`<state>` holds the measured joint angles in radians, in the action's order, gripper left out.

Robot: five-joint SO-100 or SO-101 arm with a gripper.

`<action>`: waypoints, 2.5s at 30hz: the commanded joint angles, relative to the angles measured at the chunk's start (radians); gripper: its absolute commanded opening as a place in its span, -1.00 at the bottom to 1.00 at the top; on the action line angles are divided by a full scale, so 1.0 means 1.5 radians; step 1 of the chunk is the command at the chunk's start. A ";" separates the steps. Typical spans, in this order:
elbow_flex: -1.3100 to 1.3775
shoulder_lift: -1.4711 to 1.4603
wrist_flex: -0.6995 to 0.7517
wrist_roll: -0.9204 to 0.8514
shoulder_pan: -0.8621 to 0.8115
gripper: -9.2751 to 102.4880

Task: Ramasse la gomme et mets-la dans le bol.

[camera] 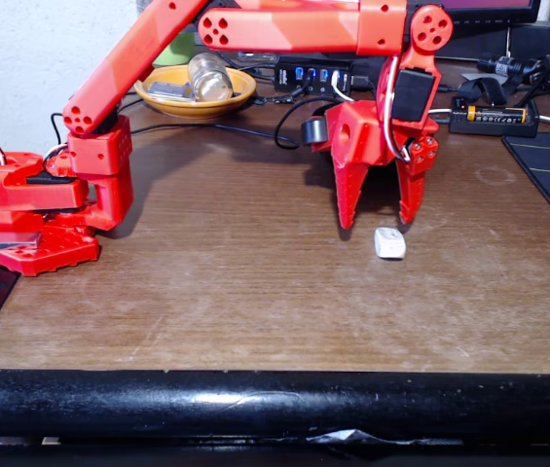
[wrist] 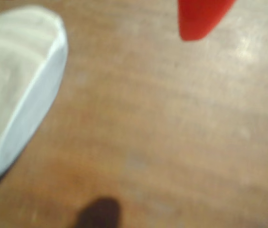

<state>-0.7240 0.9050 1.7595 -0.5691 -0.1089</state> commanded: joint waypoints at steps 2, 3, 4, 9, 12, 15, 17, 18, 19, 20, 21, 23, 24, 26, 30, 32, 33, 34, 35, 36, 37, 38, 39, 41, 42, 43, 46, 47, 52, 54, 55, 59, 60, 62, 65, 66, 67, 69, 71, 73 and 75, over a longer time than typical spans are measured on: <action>0.093 -0.009 0.025 0.020 0.011 -0.32; 0.098 -0.012 0.025 0.021 0.012 -0.32; 0.100 -0.014 0.025 0.022 0.012 -0.32; 0.133 -0.053 0.025 0.033 0.003 -0.32; 0.149 -0.071 0.025 0.032 -0.004 -0.32; 0.162 -0.085 0.025 0.030 -0.008 -0.32; 0.162 -0.088 0.025 0.028 -0.008 -0.32; 0.163 -0.090 0.025 0.028 -0.008 -0.32; 0.166 -0.093 0.025 0.027 -0.008 -0.32; 0.167 -0.096 0.025 0.027 -0.008 -0.32; 0.167 -0.099 0.025 0.027 -0.008 -0.32; 0.168 -0.101 0.025 0.028 -0.008 -0.32; 0.168 -0.101 0.025 0.028 -0.008 -0.32; 0.172 -0.100 0.025 0.027 -0.008 -0.32; 0.179 -0.109 0.025 0.027 -0.007 -0.32; 0.178 -0.110 0.025 0.027 -0.007 -0.32; 0.179 -0.114 0.025 0.027 -0.007 -0.32; 0.183 -0.119 0.025 0.027 -0.007 -0.32; 0.187 -0.123 0.025 0.028 -0.007 -0.32; 0.191 -0.128 0.025 0.029 -0.007 -0.32; 0.196 -0.132 0.025 0.029 -0.008 -0.32; 0.200 -0.137 0.025 0.030 -0.008 -0.32; 0.204 -0.141 0.025 0.030 -0.008 -0.32; 0.207 -0.146 0.025 0.030 -0.008 -0.32; 0.208 -0.148 0.025 0.030 -0.008 -0.32; 0.208 -0.149 0.025 0.031 -0.008 -0.32; 0.209 -0.152 0.025 0.032 -0.008 -0.32; 0.210 -0.153 0.025 0.032 -0.009 -0.32; 0.219 -0.162 0.025 0.031 -0.012 -0.32; 0.223 -0.166 0.025 0.030 -0.013 -0.32; 0.224 -0.168 0.025 0.030 -0.014 -0.32; 0.227 -0.167 0.026 0.031 -0.014 -0.36; 0.227 -0.166 0.026 0.031 -0.014 -0.36; 0.227 -0.165 0.026 0.031 -0.014 -0.36; 0.229 -0.164 0.026 0.034 -0.015 -0.43; 0.229 -0.164 0.026 0.035 -0.015 -0.48; 0.229 -0.164 0.026 0.036 -0.015 -0.51; 0.230 -0.164 0.026 0.037 -0.016 -0.57; 0.231 -0.163 0.026 0.039 -0.017 -0.63; 0.231 -0.163 0.026 0.039 -0.017 -0.68; 0.231 -0.163 0.026 0.039 -0.019 -0.72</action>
<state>-0.4234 0.6289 1.7595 -0.5262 -0.1319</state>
